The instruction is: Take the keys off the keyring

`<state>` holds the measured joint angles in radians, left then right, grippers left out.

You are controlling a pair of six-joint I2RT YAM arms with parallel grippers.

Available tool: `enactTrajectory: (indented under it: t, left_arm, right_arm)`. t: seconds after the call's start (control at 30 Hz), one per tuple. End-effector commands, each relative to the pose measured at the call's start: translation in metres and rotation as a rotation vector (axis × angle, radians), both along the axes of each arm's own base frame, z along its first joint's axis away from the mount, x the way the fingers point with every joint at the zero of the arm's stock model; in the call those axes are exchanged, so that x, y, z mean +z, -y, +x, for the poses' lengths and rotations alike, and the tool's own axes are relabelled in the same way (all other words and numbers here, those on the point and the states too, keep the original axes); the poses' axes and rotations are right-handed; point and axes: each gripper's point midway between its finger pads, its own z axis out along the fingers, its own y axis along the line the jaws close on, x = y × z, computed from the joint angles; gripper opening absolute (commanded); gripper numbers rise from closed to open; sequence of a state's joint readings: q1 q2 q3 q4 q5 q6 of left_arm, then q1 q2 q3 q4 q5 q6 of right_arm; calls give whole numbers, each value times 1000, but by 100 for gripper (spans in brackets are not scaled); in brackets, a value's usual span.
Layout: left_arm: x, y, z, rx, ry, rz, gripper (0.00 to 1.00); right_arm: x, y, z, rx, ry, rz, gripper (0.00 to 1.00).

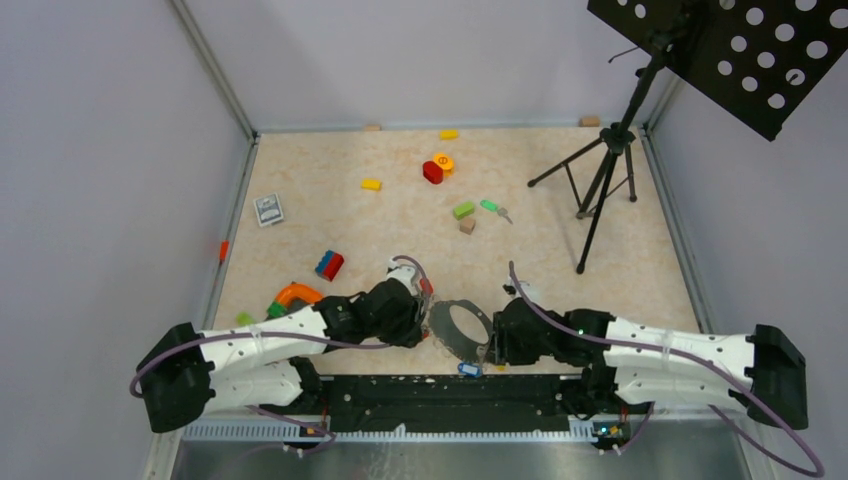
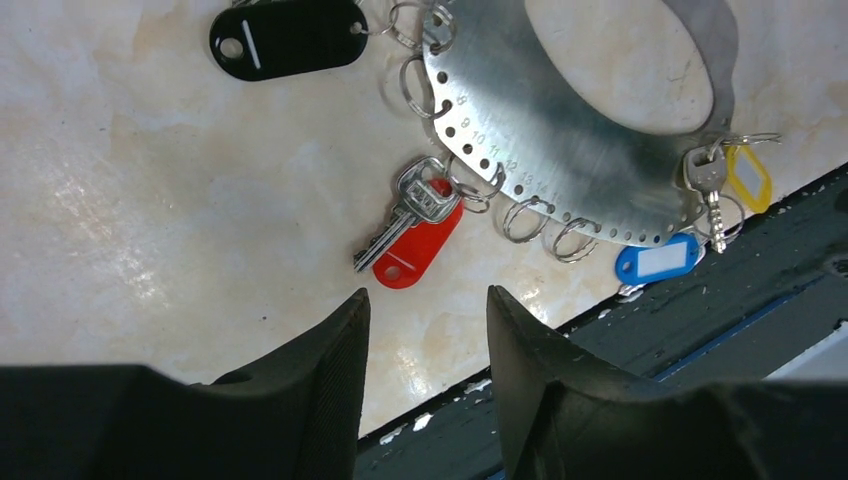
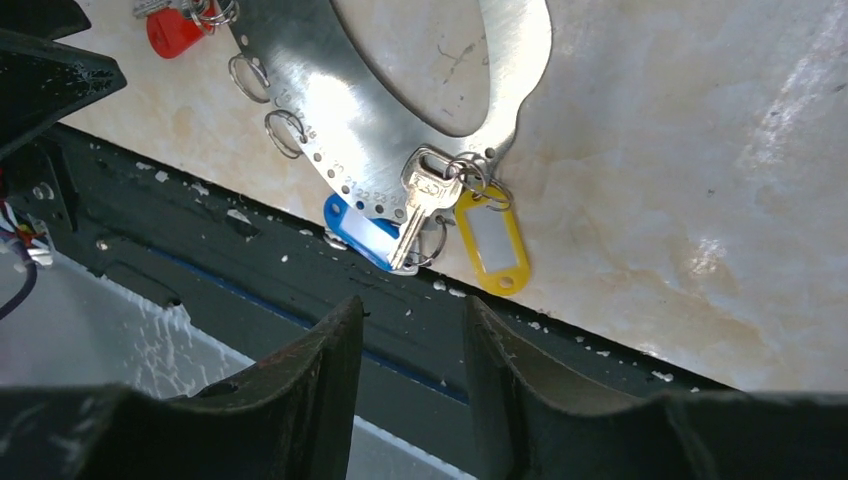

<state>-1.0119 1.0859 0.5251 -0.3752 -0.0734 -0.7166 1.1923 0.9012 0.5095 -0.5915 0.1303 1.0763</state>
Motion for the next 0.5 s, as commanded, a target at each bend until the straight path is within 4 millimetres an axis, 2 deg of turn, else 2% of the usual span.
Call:
enactTrajectory:
  t: [0.0,0.13,0.3,0.47]
  left_arm:
    - [28,17,9,-1,75,-67,50]
    - [29,22,3,-14,77,-80,50]
    - [31,27,2,-21,83,-92,49]
    - [31,29,2,-27,86,-93,49]
  right_arm:
    - [4,-19,-7,8,-19,76,41]
    - [2,-31,-10,-23,-41,129,41]
    - [-13,-28,-9,-96,-56,106,41]
    - [-25,-26,-6,-109,-49,60,47]
